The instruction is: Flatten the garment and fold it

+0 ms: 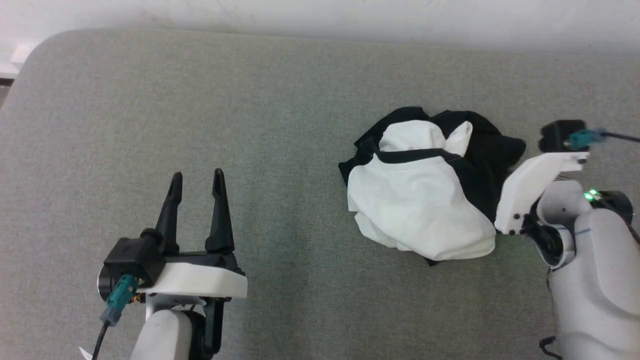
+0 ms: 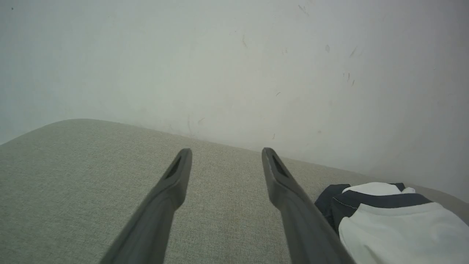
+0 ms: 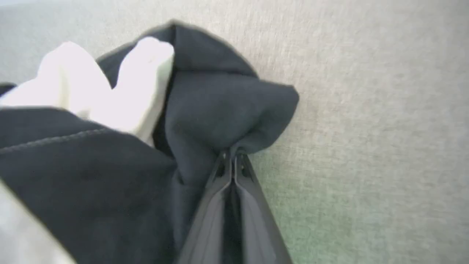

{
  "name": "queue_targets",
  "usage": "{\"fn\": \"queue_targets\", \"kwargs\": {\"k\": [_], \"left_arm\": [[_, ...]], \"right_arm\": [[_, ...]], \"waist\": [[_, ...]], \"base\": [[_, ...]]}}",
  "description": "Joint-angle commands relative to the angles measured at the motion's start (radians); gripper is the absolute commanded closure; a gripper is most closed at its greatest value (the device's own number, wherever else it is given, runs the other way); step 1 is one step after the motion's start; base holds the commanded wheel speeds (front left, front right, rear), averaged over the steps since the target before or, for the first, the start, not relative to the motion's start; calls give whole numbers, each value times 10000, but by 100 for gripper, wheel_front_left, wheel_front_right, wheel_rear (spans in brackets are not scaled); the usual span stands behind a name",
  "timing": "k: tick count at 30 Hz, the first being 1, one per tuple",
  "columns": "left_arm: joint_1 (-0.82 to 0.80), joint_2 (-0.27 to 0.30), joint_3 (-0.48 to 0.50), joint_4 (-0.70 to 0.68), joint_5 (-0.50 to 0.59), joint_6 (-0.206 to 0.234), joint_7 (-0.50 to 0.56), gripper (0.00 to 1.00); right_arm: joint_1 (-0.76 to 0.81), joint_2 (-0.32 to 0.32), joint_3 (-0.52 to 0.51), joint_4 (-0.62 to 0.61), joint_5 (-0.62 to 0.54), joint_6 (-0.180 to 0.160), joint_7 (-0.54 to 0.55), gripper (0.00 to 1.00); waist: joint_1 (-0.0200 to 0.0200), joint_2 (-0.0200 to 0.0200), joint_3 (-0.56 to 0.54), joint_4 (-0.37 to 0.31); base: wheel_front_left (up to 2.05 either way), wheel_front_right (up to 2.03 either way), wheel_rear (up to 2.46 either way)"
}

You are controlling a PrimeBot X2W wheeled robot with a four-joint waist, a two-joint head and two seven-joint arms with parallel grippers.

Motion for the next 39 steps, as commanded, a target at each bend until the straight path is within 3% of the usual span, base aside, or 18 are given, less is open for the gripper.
{"fn": "queue_targets", "kwargs": {"k": [1,5,9,14,20,21,22,23,31,39], "left_arm": [[117,-49,45,73,112,-14,-45,0],[380,-50,172,142,240,-54,-45,0],[639,-50,232,200,371,-144,-45,0],[817,-50,212,263,442,-235,-45,0],[945,-50,168,348,483,-303,-45,0],[953,-50,161,372,489,-310,-45,0],[947,-50,147,394,486,-322,-45,0],[928,-50,118,418,477,-340,-45,0],[-162,-51,-1054,1332,31,-547,79,0],[-3529,-51,-2810,3369,-1489,-352,2338,0]], "right_arm": [[342,7,-106,-619,102,-7,-806,100],[1409,50,-595,-2546,-64,-7,-2447,100],[2793,85,-1517,-4310,-288,-7,-2896,100],[4529,90,-2859,-5144,60,-7,-2326,100],[5863,91,-4200,-4461,-228,-7,-954,100],[5941,91,-4223,-4315,-253,-7,-814,84],[5956,92,-4180,-4233,-250,-7,-824,8],[5924,92,-4143,-4167,-213,-7,-945,0],[5520,92,-2513,-4325,-89,-7,-3888,0],[5022,92,-760,-4780,-187,-7,-6058,0]], "waist": [[-1,0,-446,-284],[-1,0,-958,-605],[-1,0,-1355,-898],[-1,0,-1652,-1124],[-1,0,-1771,-1314],[-1,0,-1766,-1363],[-1,0,-1748,-1423],[-1,0,-1720,-1487],[-1,0,-1213,-2124],[-1,0,-197,-2785]], "base": [[0,0,0],[0,0,0],[0,0,0],[0,0,0],[0,0,0],[0,0,0],[0,0,0],[0,0,0],[0,0,0],[0,0,0]]}}
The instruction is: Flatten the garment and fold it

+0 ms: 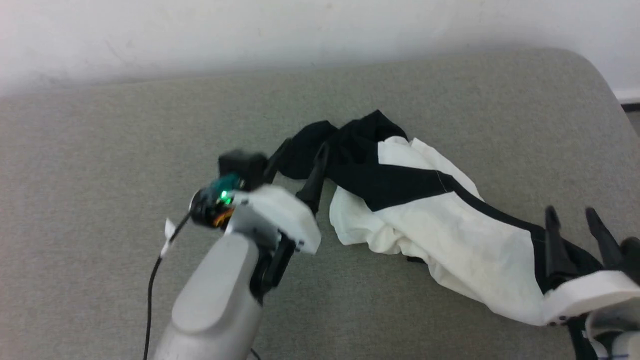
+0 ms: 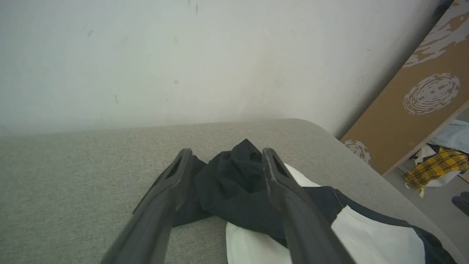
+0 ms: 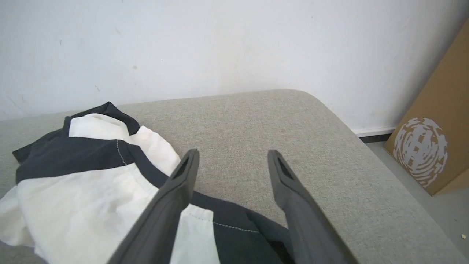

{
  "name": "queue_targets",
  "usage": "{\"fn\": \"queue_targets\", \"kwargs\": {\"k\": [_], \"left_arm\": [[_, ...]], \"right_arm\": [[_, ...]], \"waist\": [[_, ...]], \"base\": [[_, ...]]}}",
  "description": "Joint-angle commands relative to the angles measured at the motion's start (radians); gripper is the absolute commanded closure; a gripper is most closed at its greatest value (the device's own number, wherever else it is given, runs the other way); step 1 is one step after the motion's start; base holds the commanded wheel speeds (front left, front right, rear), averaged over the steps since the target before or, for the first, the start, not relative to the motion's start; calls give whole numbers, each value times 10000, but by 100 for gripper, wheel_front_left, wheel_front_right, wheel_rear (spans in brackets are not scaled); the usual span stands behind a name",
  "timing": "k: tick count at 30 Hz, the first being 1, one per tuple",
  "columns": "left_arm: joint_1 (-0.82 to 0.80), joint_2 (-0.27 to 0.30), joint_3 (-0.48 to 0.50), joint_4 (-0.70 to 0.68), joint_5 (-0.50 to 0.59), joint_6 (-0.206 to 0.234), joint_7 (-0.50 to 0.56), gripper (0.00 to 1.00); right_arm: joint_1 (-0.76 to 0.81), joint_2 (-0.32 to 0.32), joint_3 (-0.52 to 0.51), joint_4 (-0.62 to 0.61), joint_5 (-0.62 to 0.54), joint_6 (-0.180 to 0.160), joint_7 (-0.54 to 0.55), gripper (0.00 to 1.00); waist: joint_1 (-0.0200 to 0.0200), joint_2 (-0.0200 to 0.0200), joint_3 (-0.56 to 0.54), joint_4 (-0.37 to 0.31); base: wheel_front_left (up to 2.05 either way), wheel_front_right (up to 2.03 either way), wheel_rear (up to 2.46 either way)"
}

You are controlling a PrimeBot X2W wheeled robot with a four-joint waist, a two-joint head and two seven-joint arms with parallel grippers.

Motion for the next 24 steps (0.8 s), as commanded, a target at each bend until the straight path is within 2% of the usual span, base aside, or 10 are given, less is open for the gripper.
{"fn": "queue_targets", "kwargs": {"k": [1,3,8,13,17,18,19,20,22,24], "left_arm": [[-810,-7,-320,503,-449,154,605,0],[-1218,-7,-497,785,-552,231,941,0],[-2875,11,-1264,2442,-551,701,3019,0],[-3926,217,-1793,3775,-141,767,4785,0],[-4283,505,-2327,4574,173,558,6175,0],[-4292,539,-2418,4695,169,452,6475,14],[-4280,558,-2487,4769,143,343,6712,60],[-4266,577,-2556,4796,130,232,6868,100],[-4193,589,-2609,4739,70,76,6868,100],[-4124,647,-2545,4464,151,228,6111,100]], "right_arm": [[-249,22,357,-111,-61,-9,-320,0],[-303,22,539,-148,-40,-9,-432,0],[-501,22,1142,-195,178,-9,-622,0],[-676,22,1456,-166,403,-9,-688,0],[-757,22,1558,-134,529,-9,-717,0],[-765,22,1570,-130,551,-9,-720,0],[-767,22,1572,-124,571,-9,-720,0],[-764,22,1561,-120,582,-9,-717,0],[-763,22,1539,-96,618,-9,-695,0],[-772,22,1556,-85,620,-9,-668,0]], "waist": [[-1,-1,712,-572],[-1,-1,846,-658],[-1,-1,1407,-1030],[-1,-1,1748,-1288],[-1,-1,1824,-1384],[-1,-1,1822,-1387],[-1,-1,1809,-1378],[-1,-1,1793,-1352],[-1,-1,1720,-1263],[-1,-1,1613,-1138]], "base": [[0,0,0],[0,0,0],[0,0,0],[0,0,0],[0,0,0],[0,0,0],[0,0,0],[0,0,0],[0,0,0],[0,0,0]]}}
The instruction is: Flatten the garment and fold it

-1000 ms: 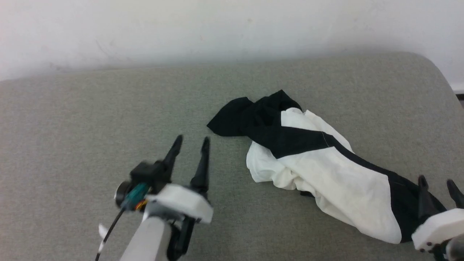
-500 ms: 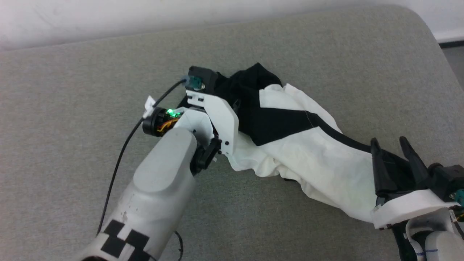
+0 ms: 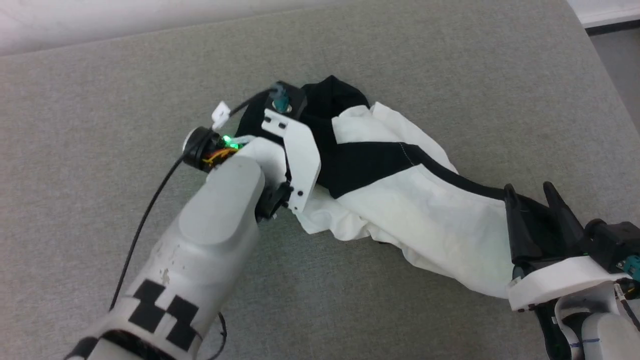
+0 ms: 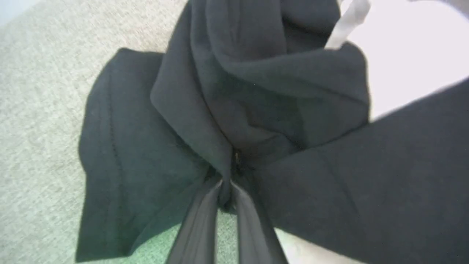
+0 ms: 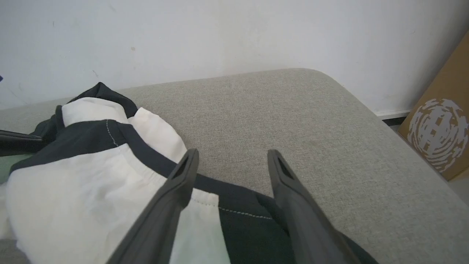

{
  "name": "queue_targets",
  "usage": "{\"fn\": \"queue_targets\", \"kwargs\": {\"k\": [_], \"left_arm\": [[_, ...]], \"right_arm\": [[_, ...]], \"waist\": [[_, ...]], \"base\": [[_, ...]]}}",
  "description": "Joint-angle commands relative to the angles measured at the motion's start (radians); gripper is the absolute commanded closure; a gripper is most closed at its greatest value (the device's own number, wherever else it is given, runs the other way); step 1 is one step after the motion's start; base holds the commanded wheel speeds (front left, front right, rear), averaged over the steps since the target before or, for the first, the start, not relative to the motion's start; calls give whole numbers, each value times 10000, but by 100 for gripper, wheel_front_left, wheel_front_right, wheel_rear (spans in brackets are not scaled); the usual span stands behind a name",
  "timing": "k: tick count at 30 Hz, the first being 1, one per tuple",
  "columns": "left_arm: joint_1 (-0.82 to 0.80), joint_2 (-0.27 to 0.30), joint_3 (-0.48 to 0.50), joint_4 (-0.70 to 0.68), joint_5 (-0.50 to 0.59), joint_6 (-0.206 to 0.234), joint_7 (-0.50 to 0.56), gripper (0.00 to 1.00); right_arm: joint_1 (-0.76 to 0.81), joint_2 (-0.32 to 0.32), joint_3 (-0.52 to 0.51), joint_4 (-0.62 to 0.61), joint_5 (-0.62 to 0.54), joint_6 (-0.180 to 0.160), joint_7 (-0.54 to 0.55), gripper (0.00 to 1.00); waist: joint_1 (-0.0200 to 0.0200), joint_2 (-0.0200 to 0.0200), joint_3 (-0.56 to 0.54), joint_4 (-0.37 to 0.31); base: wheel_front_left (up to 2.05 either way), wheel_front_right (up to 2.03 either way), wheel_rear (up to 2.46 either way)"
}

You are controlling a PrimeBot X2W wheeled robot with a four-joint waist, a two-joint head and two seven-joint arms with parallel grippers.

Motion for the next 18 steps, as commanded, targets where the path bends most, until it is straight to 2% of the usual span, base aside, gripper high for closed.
{"fn": "queue_targets", "kwargs": {"k": [1,7,10,14,18], "left_arm": [[493,187,-24,78,66,166,-411,100],[1606,292,876,-928,-294,919,-3570,100],[2532,479,1436,-1663,-616,1284,-4725,100],[4052,977,2190,-2956,-1012,1847,-5598,100],[5728,1626,2776,-4409,-1216,2487,-5809,100]], "right_arm": [[-160,26,-23,-7,57,-9,-32,0],[-47,26,-114,-56,-21,-9,19,0],[80,26,-155,-126,-83,-9,72,0],[295,26,-171,-233,-121,-9,179,0],[539,26,-169,-288,-78,-9,300,0]], "waist": [[0,0,-209,227],[0,0,-971,947],[0,0,-1416,1373],[0,0,-1941,1894],[0,0,-2337,2359]], "base": [[0,0,0],[0,0,0],[0,0,0],[0,0,0],[0,0,0]]}}
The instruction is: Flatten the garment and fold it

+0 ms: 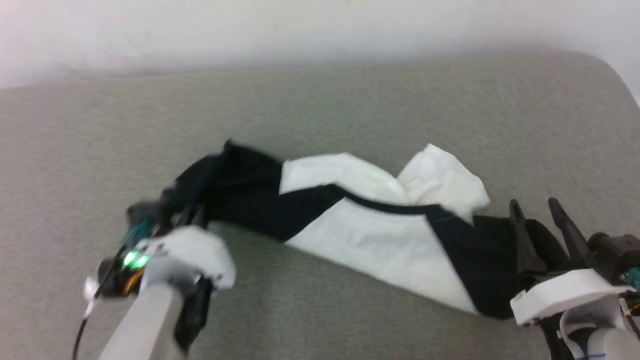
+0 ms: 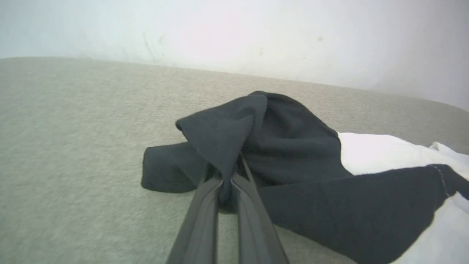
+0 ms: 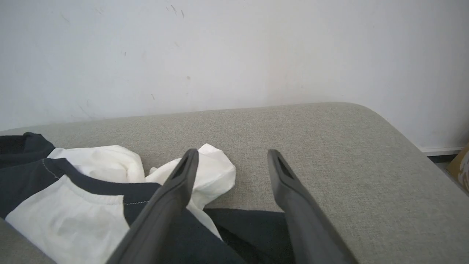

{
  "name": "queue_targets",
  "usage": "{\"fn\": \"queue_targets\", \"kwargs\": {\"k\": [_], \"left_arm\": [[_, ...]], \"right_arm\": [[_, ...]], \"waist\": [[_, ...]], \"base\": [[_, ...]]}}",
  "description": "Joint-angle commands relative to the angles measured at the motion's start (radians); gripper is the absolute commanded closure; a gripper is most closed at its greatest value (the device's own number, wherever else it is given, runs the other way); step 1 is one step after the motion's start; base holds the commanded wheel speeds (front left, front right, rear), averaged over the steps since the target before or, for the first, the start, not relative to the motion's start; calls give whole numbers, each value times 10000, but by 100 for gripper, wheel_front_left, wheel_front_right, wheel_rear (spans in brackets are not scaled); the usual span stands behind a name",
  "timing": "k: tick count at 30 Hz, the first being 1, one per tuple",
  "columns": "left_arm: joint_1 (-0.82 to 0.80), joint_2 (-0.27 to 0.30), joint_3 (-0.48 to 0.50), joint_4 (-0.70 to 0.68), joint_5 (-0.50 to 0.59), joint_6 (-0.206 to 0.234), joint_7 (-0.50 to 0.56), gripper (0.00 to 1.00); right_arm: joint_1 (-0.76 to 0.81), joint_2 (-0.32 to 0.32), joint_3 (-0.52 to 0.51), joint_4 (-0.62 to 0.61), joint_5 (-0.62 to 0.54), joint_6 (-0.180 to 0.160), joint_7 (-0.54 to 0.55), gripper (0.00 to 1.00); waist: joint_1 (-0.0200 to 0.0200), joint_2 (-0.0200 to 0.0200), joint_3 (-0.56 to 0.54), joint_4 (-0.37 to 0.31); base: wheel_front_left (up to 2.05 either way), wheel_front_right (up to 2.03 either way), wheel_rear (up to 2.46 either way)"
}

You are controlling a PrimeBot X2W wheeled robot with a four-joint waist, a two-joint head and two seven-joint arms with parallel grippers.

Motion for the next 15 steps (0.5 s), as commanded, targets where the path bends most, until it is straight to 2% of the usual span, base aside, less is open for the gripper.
{"fn": "queue_targets", "kwargs": {"k": [1,7,10,11,12,13,15], "left_arm": [[621,253,187,-467,-83,233,-8,100],[2740,830,804,-2070,-388,1140,436,100],[3470,829,845,-2287,-661,1328,849,100],[3620,791,786,-2311,-789,1248,982,93],[3714,725,792,-2355,-943,1172,1030,51],[3766,693,785,-2396,-1017,1090,997,0],[3767,648,780,-2469,-1027,899,661,0]], "right_arm": [[144,26,54,-56,28,-9,63,0],[370,26,130,-64,45,-9,402,0],[433,26,248,-53,36,-9,708,0],[449,26,311,-60,27,-9,813,0],[462,26,404,-74,-3,-9,929,0],[472,26,529,-97,-47,-9,1057,0],[504,26,855,-174,-166,-9,1392,0]], "waist": [[1,-1,-777,847],[1,-1,-1010,1306],[1,-1,-1051,1423],[1,-1,-1058,1450],[1,-1,-1061,1471],[1,-1,-1059,1486],[1,-1,-1049,1517]], "base": [[0,0,0],[0,0,0],[0,0,0],[0,0,0],[0,0,0],[0,0,0],[0,0,0]]}}
